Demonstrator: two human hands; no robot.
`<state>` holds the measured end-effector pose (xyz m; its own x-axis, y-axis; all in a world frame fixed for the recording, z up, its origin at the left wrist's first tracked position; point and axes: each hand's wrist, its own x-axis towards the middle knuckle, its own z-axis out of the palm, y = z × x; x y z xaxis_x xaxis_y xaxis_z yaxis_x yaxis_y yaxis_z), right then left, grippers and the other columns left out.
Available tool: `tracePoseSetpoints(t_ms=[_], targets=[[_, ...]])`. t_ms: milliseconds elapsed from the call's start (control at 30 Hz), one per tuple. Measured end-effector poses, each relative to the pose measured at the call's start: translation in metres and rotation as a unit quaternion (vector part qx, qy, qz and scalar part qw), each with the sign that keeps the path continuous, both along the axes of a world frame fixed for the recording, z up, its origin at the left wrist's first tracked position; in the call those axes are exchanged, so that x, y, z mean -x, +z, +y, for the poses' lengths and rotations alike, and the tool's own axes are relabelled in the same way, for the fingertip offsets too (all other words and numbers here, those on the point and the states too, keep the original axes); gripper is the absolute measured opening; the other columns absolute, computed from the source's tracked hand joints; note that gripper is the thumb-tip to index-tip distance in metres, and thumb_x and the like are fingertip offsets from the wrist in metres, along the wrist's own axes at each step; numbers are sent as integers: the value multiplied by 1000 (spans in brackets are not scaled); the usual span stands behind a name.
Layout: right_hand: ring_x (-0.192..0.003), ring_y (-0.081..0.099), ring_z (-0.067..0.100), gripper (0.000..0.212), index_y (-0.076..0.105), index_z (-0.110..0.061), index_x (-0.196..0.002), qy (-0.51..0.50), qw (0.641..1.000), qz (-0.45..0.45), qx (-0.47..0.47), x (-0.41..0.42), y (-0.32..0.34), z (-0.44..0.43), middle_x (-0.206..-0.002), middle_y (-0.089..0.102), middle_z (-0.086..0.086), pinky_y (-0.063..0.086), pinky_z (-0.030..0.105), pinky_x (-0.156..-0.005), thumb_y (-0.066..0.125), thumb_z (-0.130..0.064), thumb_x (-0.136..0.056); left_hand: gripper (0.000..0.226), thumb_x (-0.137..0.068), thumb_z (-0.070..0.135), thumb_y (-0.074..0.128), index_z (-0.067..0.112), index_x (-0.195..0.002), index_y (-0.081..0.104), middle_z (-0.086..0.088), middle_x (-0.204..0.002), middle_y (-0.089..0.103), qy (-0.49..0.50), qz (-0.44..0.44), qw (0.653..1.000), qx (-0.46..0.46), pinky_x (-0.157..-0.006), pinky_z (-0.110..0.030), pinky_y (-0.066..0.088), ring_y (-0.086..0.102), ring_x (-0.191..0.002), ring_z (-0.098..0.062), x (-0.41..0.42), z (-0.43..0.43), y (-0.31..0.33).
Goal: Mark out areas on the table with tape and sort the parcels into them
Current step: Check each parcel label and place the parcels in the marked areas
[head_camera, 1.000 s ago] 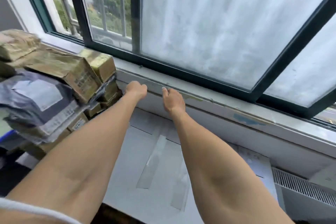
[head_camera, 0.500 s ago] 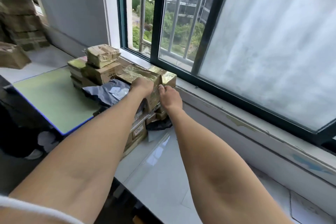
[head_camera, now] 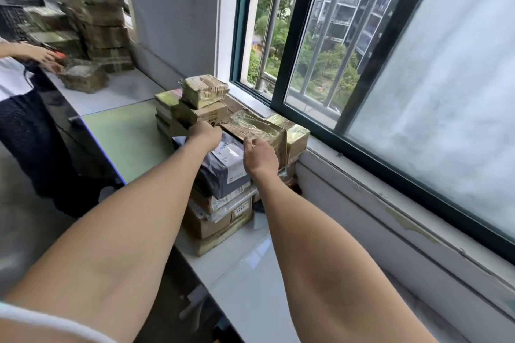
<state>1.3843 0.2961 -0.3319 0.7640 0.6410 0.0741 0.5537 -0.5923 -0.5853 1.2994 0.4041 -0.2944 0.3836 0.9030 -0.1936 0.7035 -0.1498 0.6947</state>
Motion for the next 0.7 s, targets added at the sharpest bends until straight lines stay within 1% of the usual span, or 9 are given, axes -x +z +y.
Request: tracePoseSetpoints(t_ms=[100,133,200,267,300,333,400,467,700], targets=[[-111,58,32,48,59,-8,-122,-15,999,-27,10,1,-3,1,-120,63,14,47,46,-96,31,-43,-104,47,-93,22,46,-8,-128,54,-29,-133,52,3,25,1000,-12,-98,-50,45,51,-121,-42,1,7,-5],[-109,59,31,46,60,-8,-118,-21,999,-33,7,1,-3,1,-118,64,13,48,46,-95,32,-42,-104,45,-93,23,46,-5,-126,57,-27,-133,53,5,37,999,-20,-101,-49,45,50,-123,-41,1,9,-8],[-102,60,29,41,62,-8,-111,-38,998,-41,-6,0,-2,-1,-113,63,13,49,43,-92,34,-38,-104,40,-94,24,46,1,-122,62,-21,-134,54,15,79,995,-50,-108,-47,36,43,-127,-39,0,14,-14],[-93,60,25,37,61,-9,-109,-63,997,-27,-23,0,-4,-3,-110,63,11,50,38,-84,37,-35,-103,39,-94,25,47,4,-124,61,-18,-138,49,27,138,987,-74,-111,-45,27,36,-131,-37,1,15,-19],[-92,60,24,36,60,-9,-111,-78,997,-7,-24,0,-6,-5,-111,63,11,49,36,-81,37,-35,-103,39,-93,25,48,6,-125,59,-17,-139,48,25,162,984,-76,-110,-45,26,34,-132,-36,0,15,-21],[-94,61,25,37,59,-9,-114,-94,995,21,-16,2,-9,-6,-112,63,10,49,36,-81,38,-37,-102,39,-92,25,48,7,-126,58,-16,-139,47,14,182,980,-75,-108,-44,26,34,-130,-35,0,14,-23],[-104,61,30,41,56,-8,-118,-122,989,84,8,8,-17,-7,-118,62,12,48,39,-87,39,-42,-101,39,-89,27,48,11,-123,57,-14,-135,48,-15,213,974,-74,-108,-45,26,37,-126,-35,-2,12,-25],[-110,60,32,47,54,-8,-122,-140,981,130,16,15,-24,-6,-123,60,13,46,39,-89,41,-47,-100,41,-88,29,48,13,-124,55,-14,-134,48,-30,238,967,-81,-110,-49,24,38,-125,-34,-3,13,-26],[-119,55,34,71,38,-6,-139,-195,941,275,-26,22,-35,2,-137,52,15,42,40,-90,43,-58,-91,49,-89,34,48,12,-133,49,-15,-139,45,-43,249,965,-75,-113,-52,19,35,-130,-36,-4,24,-32]])
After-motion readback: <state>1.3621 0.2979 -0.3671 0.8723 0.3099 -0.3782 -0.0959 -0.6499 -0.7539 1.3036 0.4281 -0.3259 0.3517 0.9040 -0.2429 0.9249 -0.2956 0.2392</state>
